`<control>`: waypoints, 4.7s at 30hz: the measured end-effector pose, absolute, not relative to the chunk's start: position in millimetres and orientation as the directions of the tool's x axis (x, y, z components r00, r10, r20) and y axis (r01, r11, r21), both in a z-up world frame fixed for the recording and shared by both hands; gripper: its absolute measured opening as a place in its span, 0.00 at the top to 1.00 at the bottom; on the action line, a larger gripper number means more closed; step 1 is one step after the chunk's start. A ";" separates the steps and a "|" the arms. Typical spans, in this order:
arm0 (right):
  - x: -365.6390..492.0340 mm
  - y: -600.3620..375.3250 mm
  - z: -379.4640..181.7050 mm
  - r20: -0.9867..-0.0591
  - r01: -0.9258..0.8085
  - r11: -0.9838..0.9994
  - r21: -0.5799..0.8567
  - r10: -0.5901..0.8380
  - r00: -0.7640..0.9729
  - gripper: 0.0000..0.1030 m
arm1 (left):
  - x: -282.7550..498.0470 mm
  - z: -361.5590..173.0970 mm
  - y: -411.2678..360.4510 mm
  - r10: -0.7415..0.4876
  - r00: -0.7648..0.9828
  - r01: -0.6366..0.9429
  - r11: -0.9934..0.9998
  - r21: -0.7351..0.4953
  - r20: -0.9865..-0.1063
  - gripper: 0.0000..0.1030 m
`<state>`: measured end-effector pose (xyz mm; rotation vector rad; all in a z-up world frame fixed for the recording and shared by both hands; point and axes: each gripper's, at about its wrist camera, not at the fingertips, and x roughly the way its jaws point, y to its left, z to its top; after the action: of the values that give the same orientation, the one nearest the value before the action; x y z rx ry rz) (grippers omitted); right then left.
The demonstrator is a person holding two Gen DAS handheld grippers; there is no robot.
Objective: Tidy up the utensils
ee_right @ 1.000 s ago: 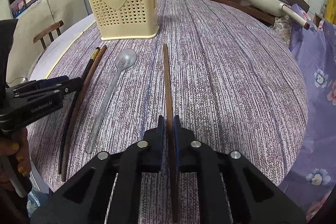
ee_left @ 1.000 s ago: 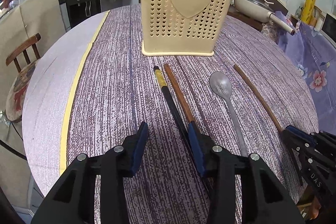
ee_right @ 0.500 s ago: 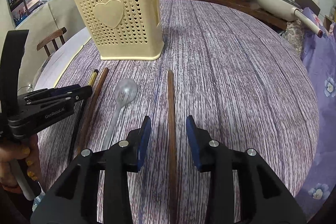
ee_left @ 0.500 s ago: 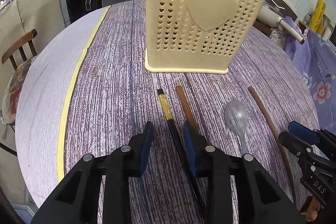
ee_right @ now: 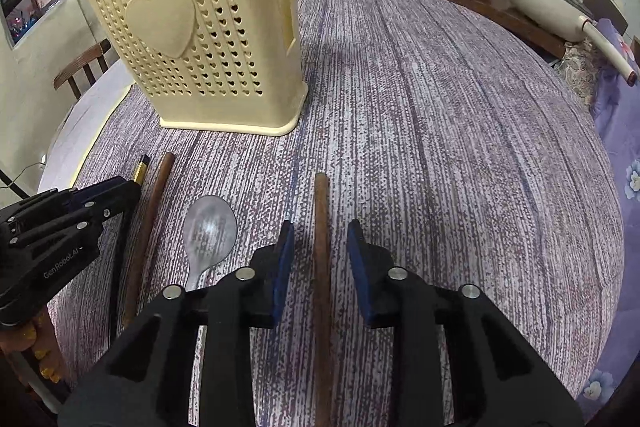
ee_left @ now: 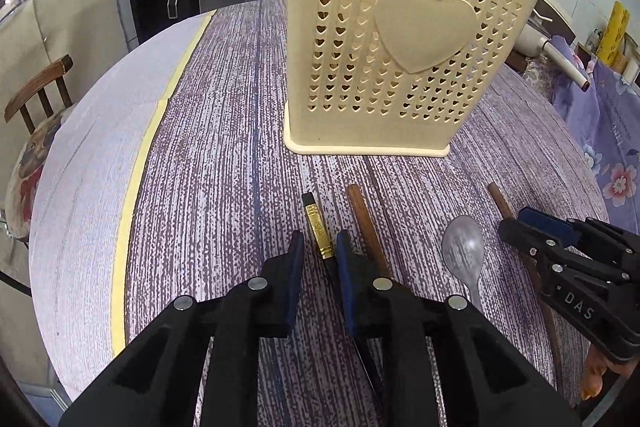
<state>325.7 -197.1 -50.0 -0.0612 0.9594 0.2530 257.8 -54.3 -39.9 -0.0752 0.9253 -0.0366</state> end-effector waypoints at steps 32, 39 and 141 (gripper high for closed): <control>311.3 -196.3 -20.7 -0.726 -0.303 0.946 0.118 0.290 0.623 0.92 | 255.9 -32.0 -47.2 -0.080 0.633 -0.001 0.994 -0.105 -0.770 0.92; 304.1 -205.7 -0.8 -0.691 -0.303 0.936 0.177 0.338 0.640 0.92 | 246.3 -9.8 -39.9 -0.115 0.675 0.018 0.990 -0.140 -0.729 0.92; 262.6 -173.8 139.8 -0.270 -0.329 0.944 0.010 0.319 0.909 0.37 | 219.9 101.3 -4.3 -0.157 0.894 0.057 0.969 -0.241 -0.419 0.17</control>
<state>262.6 -173.8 139.8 -0.0360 0.2721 0.3343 220.0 -4.3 101.3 -0.2262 0.4514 -0.1120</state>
